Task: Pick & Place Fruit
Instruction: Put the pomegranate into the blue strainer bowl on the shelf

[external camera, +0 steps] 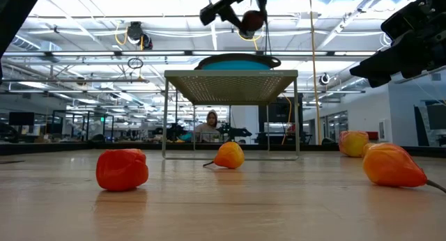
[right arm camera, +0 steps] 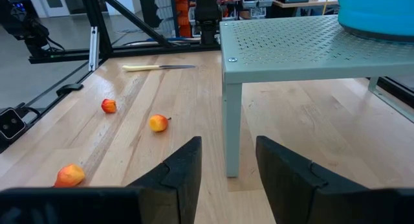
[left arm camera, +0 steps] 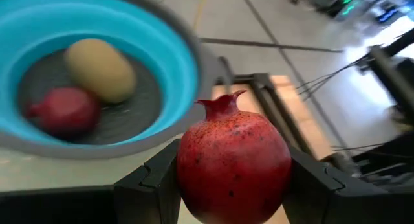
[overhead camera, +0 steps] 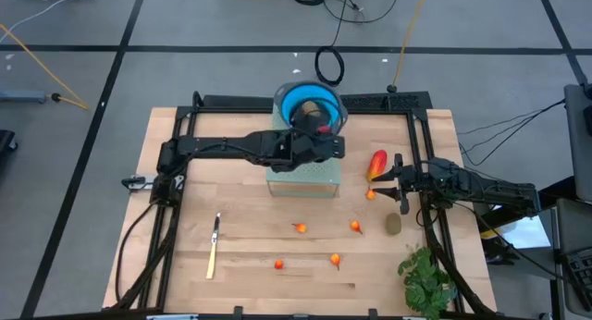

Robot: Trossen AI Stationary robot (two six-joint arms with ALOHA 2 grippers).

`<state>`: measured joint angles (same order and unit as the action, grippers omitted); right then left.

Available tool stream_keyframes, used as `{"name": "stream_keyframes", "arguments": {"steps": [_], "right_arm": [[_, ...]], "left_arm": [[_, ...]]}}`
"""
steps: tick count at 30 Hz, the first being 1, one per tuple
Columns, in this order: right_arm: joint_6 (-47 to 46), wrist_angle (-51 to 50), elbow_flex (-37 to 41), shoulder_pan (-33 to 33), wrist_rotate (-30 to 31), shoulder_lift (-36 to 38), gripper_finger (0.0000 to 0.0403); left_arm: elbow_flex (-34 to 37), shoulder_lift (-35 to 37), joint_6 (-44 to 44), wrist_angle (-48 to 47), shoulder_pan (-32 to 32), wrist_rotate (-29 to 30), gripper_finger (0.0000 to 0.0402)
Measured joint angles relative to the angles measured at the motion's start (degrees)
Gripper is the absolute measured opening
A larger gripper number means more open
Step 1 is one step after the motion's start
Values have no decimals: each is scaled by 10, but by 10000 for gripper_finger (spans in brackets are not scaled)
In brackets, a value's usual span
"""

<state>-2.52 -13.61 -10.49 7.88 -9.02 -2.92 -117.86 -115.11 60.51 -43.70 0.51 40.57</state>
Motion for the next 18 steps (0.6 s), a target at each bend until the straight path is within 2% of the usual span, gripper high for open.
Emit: {"name": "stream_keyframes", "arguments": {"steps": [6,13,18], "right_arm": [[0,0,0,0,0,0,139],[1,0,0,0,0,0,139],[4,0,0,0,3,0,139]], "left_arm": [[0,0,-11,-54,10,14,198],[0,22,-82,-65,40,15,198],[0,38,-137,-72,77,-17,198]]}}
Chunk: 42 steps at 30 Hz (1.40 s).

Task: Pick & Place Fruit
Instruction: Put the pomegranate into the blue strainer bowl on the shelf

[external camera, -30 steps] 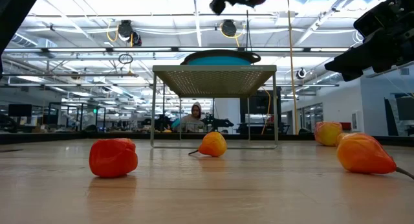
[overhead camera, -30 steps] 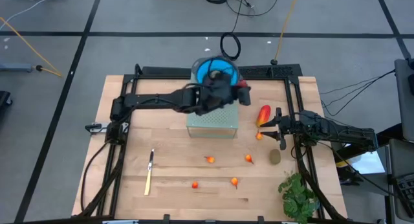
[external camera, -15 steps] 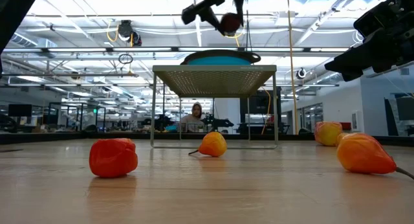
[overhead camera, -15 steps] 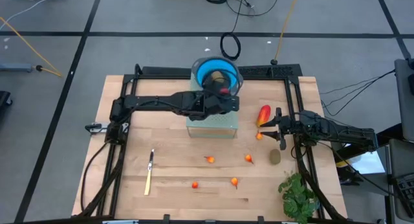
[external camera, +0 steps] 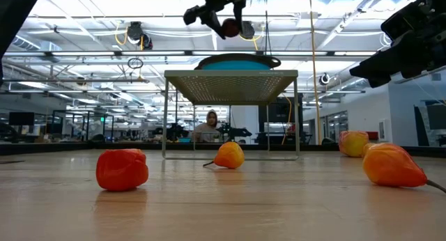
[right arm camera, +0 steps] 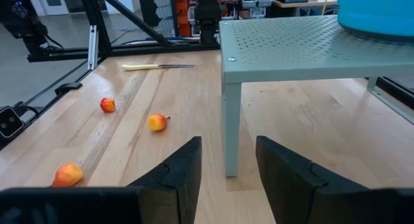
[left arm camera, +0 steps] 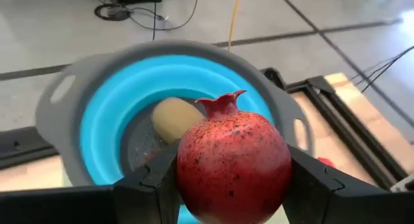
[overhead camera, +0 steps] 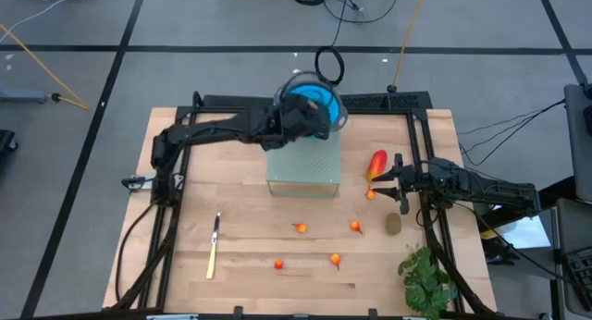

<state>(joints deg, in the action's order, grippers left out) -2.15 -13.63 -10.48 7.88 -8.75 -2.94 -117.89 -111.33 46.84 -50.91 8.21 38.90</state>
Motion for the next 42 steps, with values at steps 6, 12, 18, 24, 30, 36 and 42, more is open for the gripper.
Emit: {"name": "stream_keyframes", "arguments": {"steps": [6,12,18,24,30,36,42], "right_arm": [[0,1,0,0,15,-1,139],[0,0,0,0,15,-1,139],[0,0,0,0,15,-1,139],[0,0,0,0,15,-1,139],[0,0,0,0,15,-1,139],[0,0,0,0,15,-1,139],[1,0,0,0,15,-1,139]], "left_arm": [[0,4,-56,1,54,-96,198],[0,4,-94,0,100,-167,198],[0,4,-123,1,134,-209,198],[0,3,-137,1,149,-224,198],[0,1,-147,2,149,-224,198],[0,-22,-147,1,146,-236,198],[0,-39,-150,-9,149,-244,198]]}}
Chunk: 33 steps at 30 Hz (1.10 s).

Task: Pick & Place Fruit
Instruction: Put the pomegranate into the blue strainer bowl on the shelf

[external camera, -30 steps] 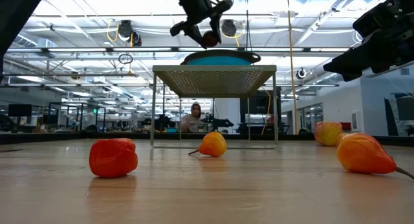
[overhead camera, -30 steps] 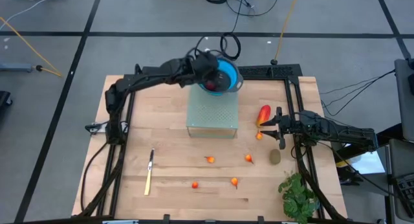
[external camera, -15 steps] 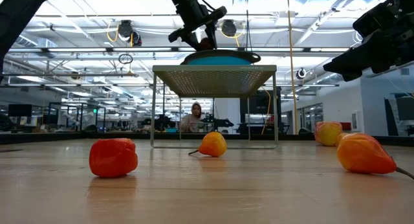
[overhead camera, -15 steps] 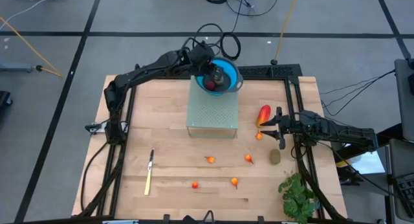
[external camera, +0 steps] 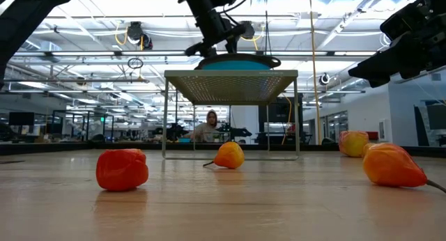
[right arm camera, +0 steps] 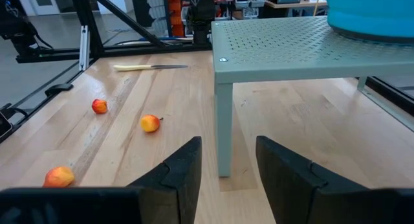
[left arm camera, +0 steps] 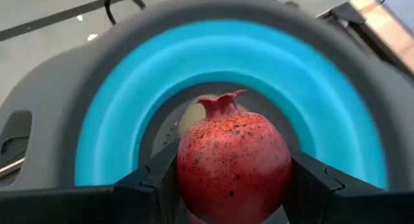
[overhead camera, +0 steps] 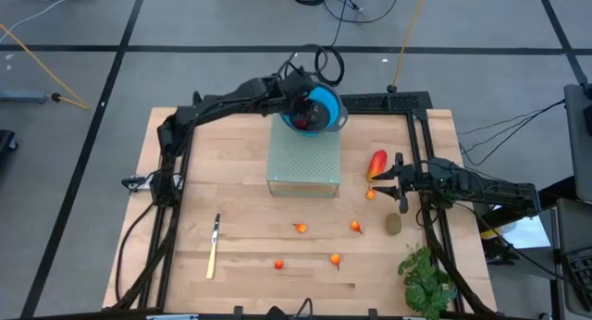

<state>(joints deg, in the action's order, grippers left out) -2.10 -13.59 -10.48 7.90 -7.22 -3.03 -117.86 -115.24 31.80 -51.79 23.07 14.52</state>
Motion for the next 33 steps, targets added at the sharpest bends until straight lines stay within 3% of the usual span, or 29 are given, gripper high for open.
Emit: {"name": "stream_keyframes", "arguments": {"steps": [19,33], "right_arm": [[0,0,0,0,0,0,139],[0,0,0,0,0,0,139]], "left_arm": [[37,-1,2,-15,2,16,198],[37,-1,-28,25,2,20,200]]}}
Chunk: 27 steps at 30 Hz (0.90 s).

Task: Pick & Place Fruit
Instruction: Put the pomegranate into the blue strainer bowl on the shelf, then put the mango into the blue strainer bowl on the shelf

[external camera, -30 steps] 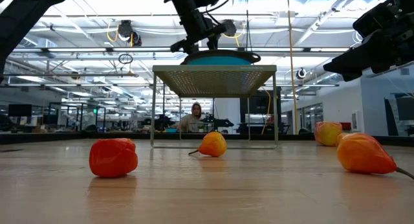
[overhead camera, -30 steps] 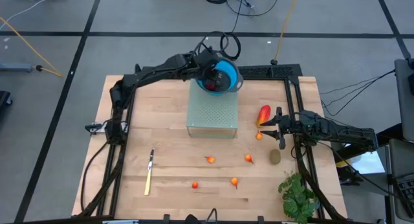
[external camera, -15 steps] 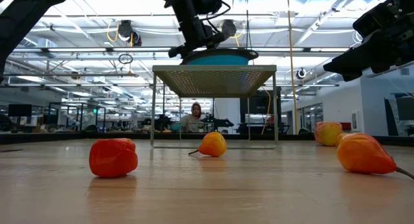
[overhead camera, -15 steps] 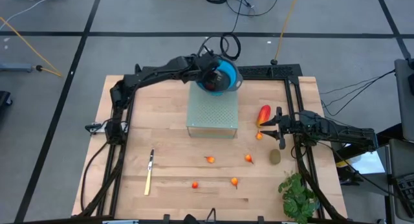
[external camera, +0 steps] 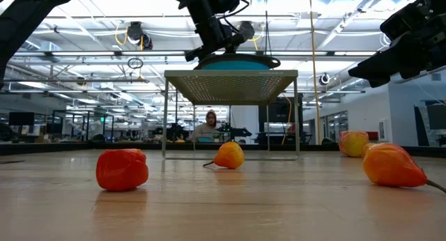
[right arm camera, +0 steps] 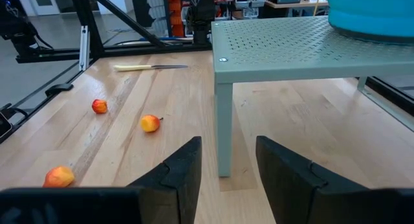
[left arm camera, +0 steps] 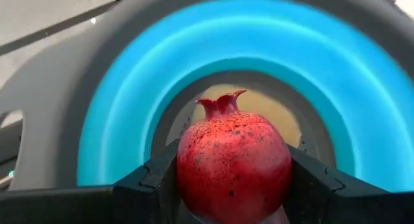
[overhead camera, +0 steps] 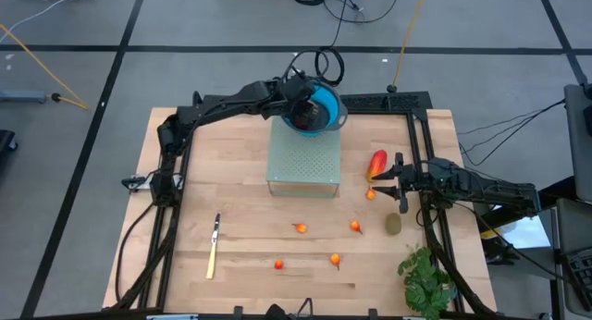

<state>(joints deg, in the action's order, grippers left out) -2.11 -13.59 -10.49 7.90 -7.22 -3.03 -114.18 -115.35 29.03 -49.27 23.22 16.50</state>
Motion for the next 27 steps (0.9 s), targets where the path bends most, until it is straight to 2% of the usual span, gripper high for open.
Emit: {"name": "stream_keyframes", "arguments": {"steps": [16,21,27], "right_arm": [[0,0,0,0,0,0,139],[0,0,0,0,0,0,139],[0,0,0,0,-1,0,139]], "left_arm": [[-8,0,-1,-6,0,-2,279],[-55,0,-5,-8,0,-13,286],[-137,1,-20,-57,-10,-12,287]]}}
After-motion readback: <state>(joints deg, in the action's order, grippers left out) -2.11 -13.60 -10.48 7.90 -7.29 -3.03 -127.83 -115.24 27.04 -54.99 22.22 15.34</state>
